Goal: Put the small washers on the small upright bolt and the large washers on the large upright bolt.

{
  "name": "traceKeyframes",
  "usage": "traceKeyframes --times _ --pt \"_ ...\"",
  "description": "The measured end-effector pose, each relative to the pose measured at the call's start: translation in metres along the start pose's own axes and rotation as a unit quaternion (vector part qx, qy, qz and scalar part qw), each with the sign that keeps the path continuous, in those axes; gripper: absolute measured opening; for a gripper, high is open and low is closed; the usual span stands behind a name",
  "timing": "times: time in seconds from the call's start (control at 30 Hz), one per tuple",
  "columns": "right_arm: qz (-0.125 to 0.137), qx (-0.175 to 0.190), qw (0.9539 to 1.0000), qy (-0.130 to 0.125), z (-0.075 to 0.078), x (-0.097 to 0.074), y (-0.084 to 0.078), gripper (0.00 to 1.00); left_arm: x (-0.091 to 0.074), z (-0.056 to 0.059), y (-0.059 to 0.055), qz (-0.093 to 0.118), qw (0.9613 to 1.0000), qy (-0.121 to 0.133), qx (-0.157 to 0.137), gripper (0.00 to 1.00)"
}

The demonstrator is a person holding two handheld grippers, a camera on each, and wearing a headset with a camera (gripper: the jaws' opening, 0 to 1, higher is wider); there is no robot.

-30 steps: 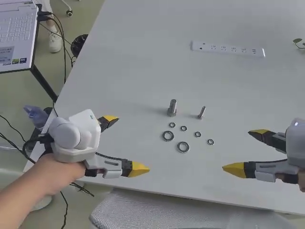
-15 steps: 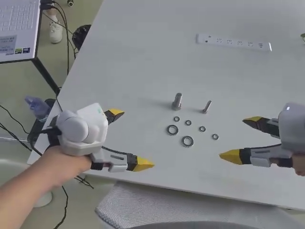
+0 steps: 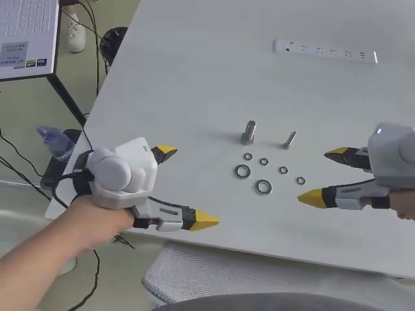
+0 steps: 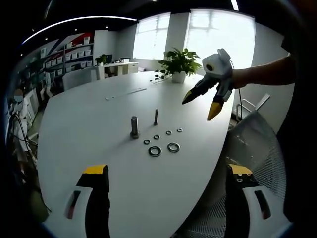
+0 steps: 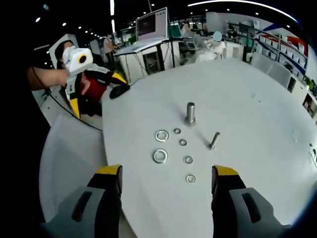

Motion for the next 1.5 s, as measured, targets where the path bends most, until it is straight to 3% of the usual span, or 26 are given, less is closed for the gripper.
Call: traceKeyframes --times 0.47,0.83,0.97,1.23,1.5 --pt "-0.039 -0.018 0.9991 0.007 -0.005 0.022 0.013 0.68 -0.003 -0.006 0.000 0.003 1.0000 -0.001 0.009 0.97" --pt "-0.079 -0.036 0.9961 0.009 -0.007 0.037 0.012 0.63 0.000 -0.008 0.001 0.000 0.9999 -0.009 0.008 0.95" --pt "-0.083 -0.039 0.9958 0.008 -0.006 0.042 0.015 0.60 0.001 -0.011 0.000 0.003 0.9999 -0.009 0.010 0.95" --pt "-0.102 -0.069 0.9923 0.012 -0.007 0.055 0.022 0.60 -0.002 -0.016 -0.001 0.004 0.9999 -0.011 0.007 0.94" --pt "-0.125 -0.093 0.9876 0.020 -0.010 0.066 0.023 0.58 -0.002 -0.014 -0.003 0.000 0.9999 -0.014 0.010 0.93"
Point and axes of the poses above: the centre of the closed fingertips' face, and the gripper's own axes: x roughly forward along the fingers, z roughly to its right, y roughly out of its top, the point moved 9 cm from there along -x, roughly backward along the fingers
